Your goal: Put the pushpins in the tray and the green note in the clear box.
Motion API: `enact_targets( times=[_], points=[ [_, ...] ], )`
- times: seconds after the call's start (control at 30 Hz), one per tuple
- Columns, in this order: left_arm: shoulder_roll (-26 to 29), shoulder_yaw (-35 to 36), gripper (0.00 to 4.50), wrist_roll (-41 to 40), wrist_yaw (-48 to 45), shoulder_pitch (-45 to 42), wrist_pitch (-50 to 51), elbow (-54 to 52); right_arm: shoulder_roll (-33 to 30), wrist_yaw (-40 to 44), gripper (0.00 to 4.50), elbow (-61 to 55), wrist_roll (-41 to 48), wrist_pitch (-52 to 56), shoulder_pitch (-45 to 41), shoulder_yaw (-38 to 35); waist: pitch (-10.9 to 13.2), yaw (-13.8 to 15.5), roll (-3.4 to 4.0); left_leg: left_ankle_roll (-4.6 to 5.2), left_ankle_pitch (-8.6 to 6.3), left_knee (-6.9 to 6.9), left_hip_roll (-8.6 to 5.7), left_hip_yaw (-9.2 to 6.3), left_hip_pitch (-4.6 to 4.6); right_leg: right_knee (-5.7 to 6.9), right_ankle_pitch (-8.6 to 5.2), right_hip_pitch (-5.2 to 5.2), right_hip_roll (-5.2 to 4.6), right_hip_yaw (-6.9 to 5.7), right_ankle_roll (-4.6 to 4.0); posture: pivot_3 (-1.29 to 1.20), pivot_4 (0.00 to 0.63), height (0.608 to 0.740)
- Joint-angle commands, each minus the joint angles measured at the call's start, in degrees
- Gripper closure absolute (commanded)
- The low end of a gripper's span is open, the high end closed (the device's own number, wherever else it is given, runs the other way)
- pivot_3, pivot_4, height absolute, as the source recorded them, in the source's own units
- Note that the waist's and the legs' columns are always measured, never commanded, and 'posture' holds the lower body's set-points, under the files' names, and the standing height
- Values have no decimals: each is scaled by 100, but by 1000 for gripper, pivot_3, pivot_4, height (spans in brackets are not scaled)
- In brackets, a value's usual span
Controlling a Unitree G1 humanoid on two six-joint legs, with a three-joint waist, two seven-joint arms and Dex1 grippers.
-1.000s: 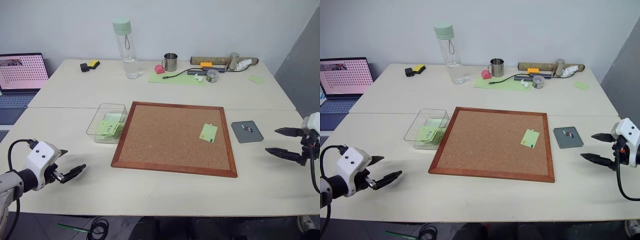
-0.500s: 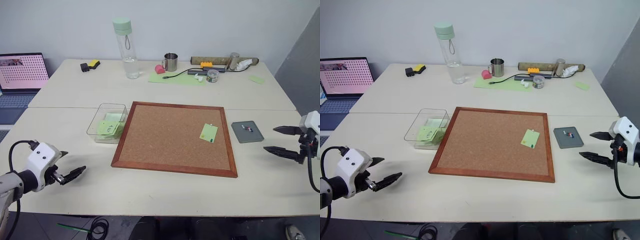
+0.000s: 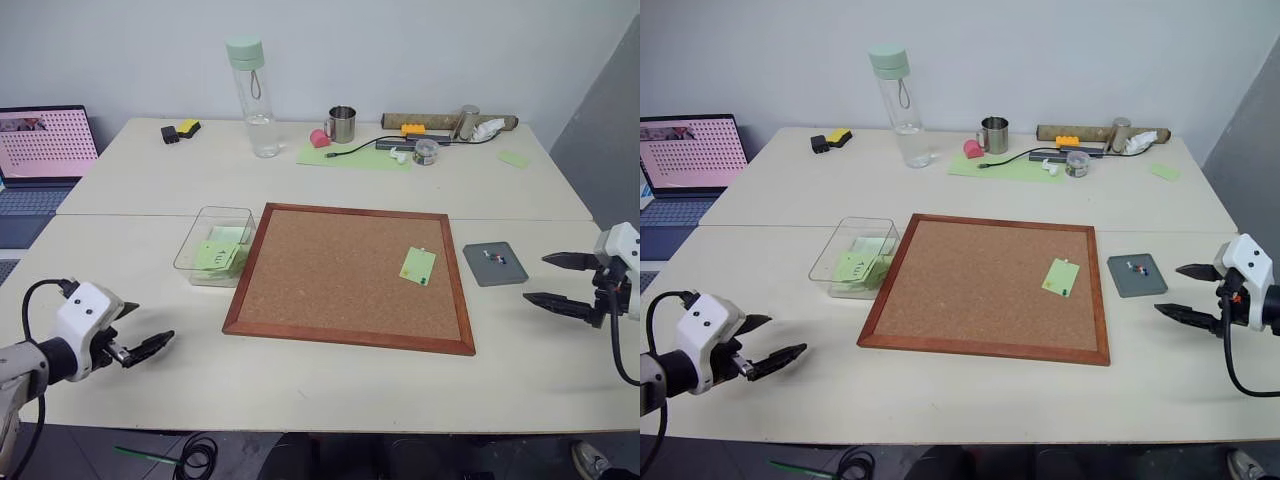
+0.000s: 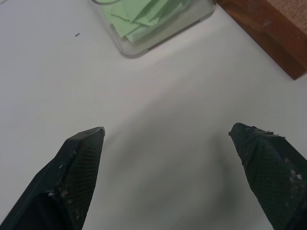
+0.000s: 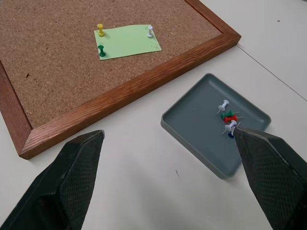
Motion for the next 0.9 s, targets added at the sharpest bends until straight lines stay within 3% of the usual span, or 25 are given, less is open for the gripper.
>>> enact_targets(
  times=[0.03, 0.17, 0.5, 0.83, 0.9],
  points=[
    [3, -67, 38, -209, 5, -310, 143, -446, -12, -24, 0, -289, 134, 84, -98, -129, 0, -1, 0, 0, 0, 0, 0, 0, 0, 0, 0, 0, 0, 0, 0, 0, 150, 740],
    [-43, -277, 457, -431, -77, -663, 279, -838, 17, -50, 0, -577, 263, 272, -75, -175, 0, -5, 0, 0, 0, 0, 0, 0, 0, 2, 0, 0, 0, 0, 0, 0, 150, 740],
    [-853, -1788, 2436, -626, 105, -2049, 663, -1282, 282, -280, 0, -1290, 508, 666, -123, -24, 1, 10, -2, -1, 1, 8, -2, -3, -7, 4, 1, -1, 1, -3, 2, 0, 150, 740],
    [-2169, -3285, 4292, 403, 359, -2979, -312, 322, 1091, -995, 0, -868, -165, 365, -1070, 926, 0, 1, -6, -3, 2, 16, -3, -3, -9, 10, 1, -3, 7, -2, 2, 0, 150, 740],
    [-2416, -3392, 4457, 572, 462, -3164, -530, 700, 1331, -1226, 0, -597, -402, 202, -1310, 1083, 0, 0, -8, -4, 3, 20, -5, -1, -12, 13, 3, -7, 7, 0, 4, 0, 150, 740]
  ],
)
